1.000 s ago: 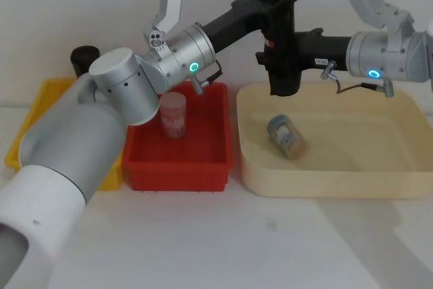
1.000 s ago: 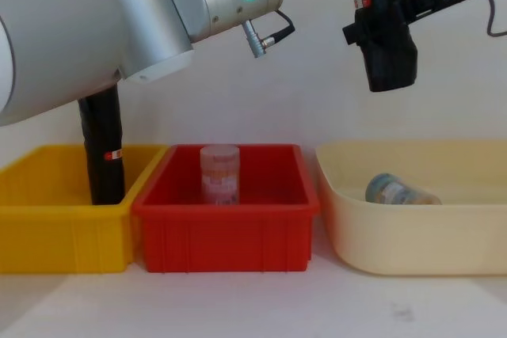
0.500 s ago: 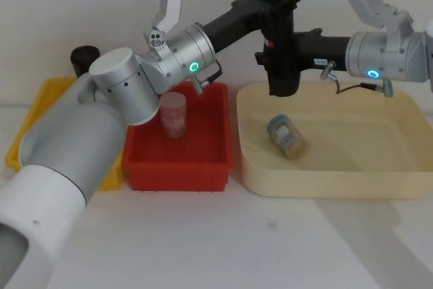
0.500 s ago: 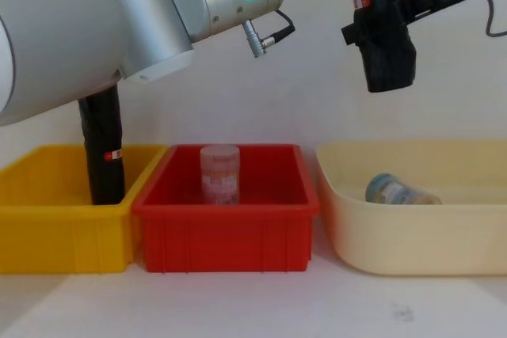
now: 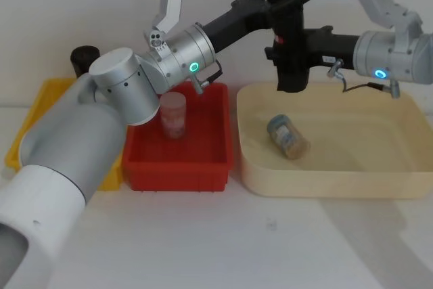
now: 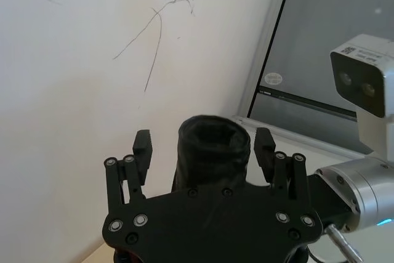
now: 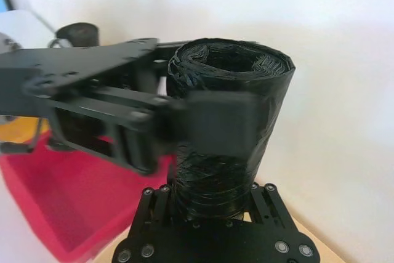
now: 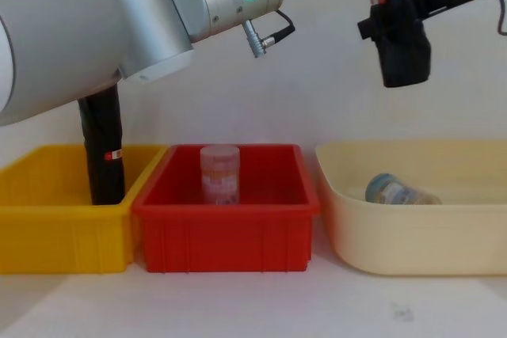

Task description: Pick up the garbage bag with the one hand and transfer it to the other hand.

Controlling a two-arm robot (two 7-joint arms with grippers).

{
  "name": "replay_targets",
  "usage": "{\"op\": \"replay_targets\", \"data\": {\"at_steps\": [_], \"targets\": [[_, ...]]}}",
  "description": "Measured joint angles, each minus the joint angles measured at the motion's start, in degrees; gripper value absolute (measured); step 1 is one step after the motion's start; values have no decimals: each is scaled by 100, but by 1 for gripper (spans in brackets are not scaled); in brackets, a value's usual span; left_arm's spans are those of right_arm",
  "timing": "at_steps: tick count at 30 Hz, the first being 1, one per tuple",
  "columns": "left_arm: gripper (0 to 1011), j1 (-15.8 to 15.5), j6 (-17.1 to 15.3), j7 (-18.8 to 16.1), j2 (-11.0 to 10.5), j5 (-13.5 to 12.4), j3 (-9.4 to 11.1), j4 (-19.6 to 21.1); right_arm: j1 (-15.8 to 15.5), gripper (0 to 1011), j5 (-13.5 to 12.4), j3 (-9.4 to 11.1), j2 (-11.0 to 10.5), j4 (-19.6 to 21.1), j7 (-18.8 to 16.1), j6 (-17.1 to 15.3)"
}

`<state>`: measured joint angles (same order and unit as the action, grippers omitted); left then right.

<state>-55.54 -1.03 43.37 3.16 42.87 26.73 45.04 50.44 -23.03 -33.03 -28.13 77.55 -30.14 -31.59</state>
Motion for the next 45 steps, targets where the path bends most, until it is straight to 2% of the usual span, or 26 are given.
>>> {"op": "replay_targets", "data": {"at_steps": [1, 10, 12, 20, 25, 39, 43, 45], "targets": [[1001, 0, 0, 0, -1, 0, 0, 0, -20, 514, -1, 26, -4, 11, 45, 1], [1001, 0, 0, 0, 0, 0, 0, 0, -276, 514, -28, 389, -74, 113, 486, 29], [1001, 0, 0, 0, 0, 0, 0, 0, -372, 514, -43, 528, -104, 128, 631, 46], [1001, 0, 0, 0, -1, 0, 0, 0, -570, 513, -55, 780, -160, 133, 902, 69], [1001, 0, 0, 0, 0, 0, 0, 0, -636, 514, -47, 857, -176, 125, 1001, 72], [1001, 0, 0, 0, 0, 0, 0, 0, -737, 926, -19, 980, -198, 113, 1151, 74], [1001, 0, 0, 0, 0, -1, 0, 0, -754, 1001, -16, 999, -200, 111, 1169, 74], [1001, 0, 0, 0, 0, -1, 0, 0, -759, 1001, -14, 1005, -201, 109, 1183, 72]]}}
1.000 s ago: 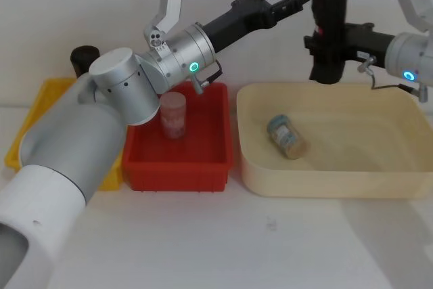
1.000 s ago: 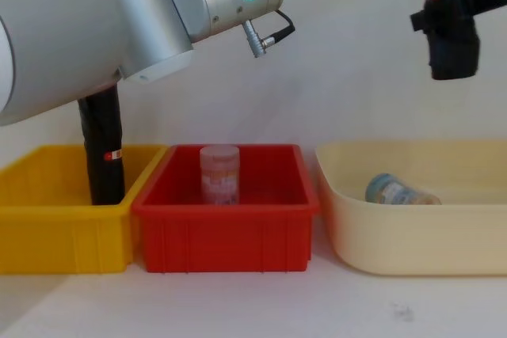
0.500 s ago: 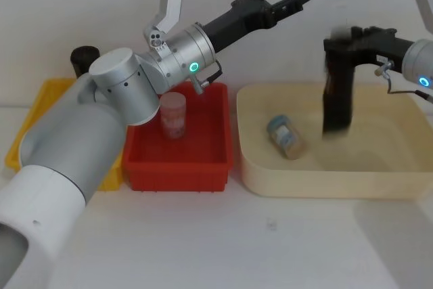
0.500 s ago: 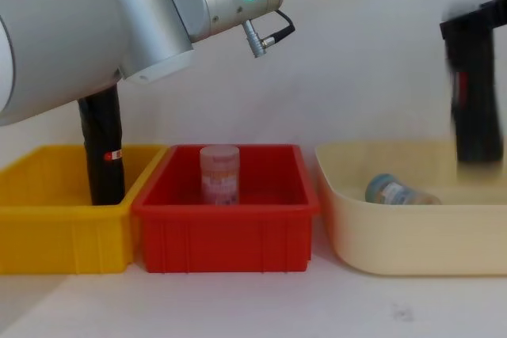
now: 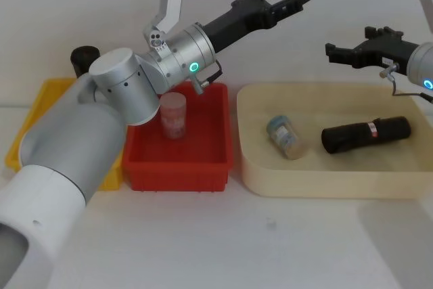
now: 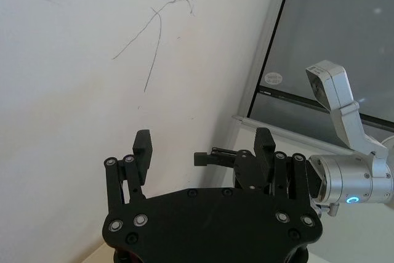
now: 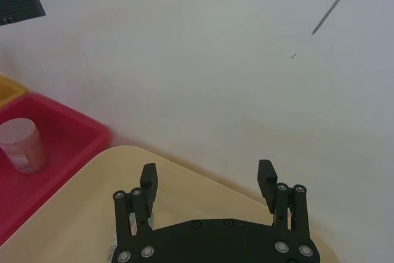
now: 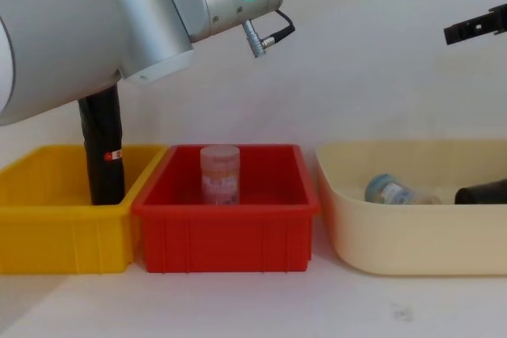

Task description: Pick up the garbage bag with the one hand and transfer it to the other hand.

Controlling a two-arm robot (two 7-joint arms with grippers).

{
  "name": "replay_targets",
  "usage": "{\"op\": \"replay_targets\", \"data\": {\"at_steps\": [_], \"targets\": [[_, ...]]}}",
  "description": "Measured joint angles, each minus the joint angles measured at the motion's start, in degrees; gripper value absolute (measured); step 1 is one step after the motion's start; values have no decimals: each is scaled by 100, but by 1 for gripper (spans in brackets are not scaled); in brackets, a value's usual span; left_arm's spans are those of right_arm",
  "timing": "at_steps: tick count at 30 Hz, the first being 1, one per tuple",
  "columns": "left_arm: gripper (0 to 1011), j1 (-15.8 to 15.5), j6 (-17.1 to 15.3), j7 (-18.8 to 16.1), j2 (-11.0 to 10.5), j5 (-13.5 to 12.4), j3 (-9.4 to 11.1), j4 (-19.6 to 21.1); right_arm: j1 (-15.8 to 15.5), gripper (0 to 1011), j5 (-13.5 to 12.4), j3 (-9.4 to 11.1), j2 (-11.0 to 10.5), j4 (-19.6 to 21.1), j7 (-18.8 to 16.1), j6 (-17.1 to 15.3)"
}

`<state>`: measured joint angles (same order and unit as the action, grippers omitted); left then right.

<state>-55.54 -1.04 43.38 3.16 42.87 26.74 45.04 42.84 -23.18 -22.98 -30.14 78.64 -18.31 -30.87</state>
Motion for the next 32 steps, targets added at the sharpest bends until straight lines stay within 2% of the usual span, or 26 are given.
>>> {"op": "replay_targets", "data": {"at_steps": [32], "targets": [[1001, 0, 0, 0, 0, 0, 0, 0, -28, 1001, 8, 30, -7, -2, 37, 0]]}}
